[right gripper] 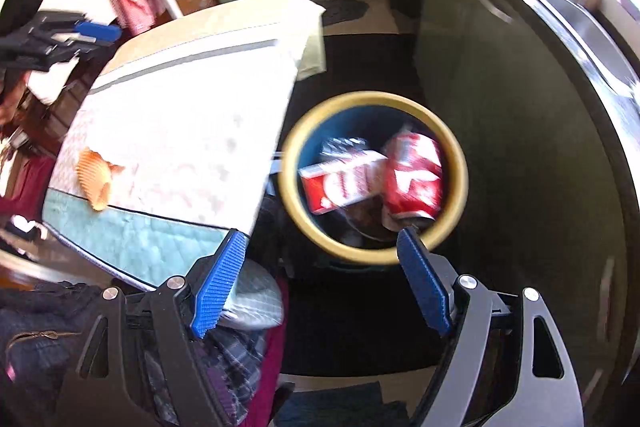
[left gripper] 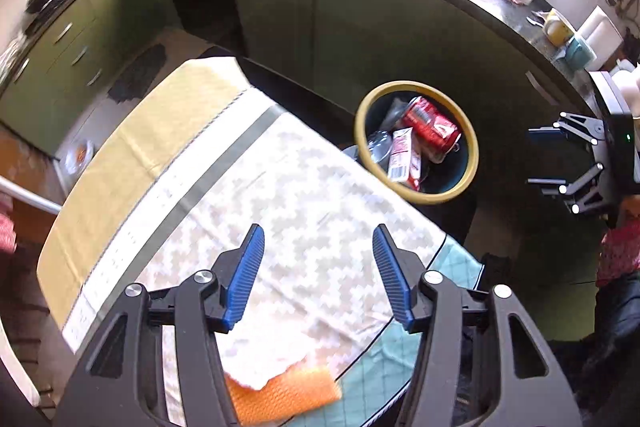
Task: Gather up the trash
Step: 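Carry the white tube over the bin and open the left gripper, then grasp the crumpled white tissue with the right gripper and lift it, then carry the tissue toward the bin with the right gripper while the left grasps the orange foam net, then drop the tissue into the bin with the right gripper while the left carries the net over, then open the left gripper to drop the orange foam net into the bin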
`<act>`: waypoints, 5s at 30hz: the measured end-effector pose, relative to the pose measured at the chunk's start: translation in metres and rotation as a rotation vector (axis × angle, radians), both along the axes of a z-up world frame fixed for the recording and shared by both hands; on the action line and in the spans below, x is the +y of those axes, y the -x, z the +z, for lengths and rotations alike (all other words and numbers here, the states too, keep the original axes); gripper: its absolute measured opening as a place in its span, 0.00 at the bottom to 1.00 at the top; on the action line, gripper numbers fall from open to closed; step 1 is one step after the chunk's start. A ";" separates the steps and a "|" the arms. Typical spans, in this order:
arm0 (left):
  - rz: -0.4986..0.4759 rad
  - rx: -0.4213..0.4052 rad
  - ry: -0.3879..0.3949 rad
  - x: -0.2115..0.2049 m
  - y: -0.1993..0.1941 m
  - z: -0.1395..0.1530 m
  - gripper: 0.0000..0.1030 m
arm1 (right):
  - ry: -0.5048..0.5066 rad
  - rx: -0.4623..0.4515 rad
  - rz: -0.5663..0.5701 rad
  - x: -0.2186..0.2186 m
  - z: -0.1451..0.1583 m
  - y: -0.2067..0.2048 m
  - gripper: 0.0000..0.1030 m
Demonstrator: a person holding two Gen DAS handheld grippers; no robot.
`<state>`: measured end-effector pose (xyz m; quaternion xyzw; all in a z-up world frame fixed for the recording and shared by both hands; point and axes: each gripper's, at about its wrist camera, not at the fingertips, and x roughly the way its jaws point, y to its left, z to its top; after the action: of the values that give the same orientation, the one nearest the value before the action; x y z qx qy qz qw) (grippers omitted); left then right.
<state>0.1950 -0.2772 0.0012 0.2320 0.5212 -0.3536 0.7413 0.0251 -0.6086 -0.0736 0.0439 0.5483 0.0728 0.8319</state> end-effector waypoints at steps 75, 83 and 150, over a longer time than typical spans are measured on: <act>0.240 0.226 0.160 0.146 0.033 -0.064 0.06 | 0.046 0.037 0.093 0.074 0.014 -0.082 0.12; 0.157 0.096 0.176 0.113 0.025 -0.002 0.06 | 0.107 0.099 -0.124 -0.016 -0.020 -0.076 0.12; 0.085 -0.350 0.346 0.032 0.100 -0.015 0.94 | -0.151 -0.279 -0.394 -0.069 0.026 0.156 0.69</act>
<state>0.0951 -0.2452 -0.0135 0.1372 0.3261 -0.3604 0.8631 -0.1310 -0.6779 -0.0481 0.2016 0.4020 -0.0447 0.8921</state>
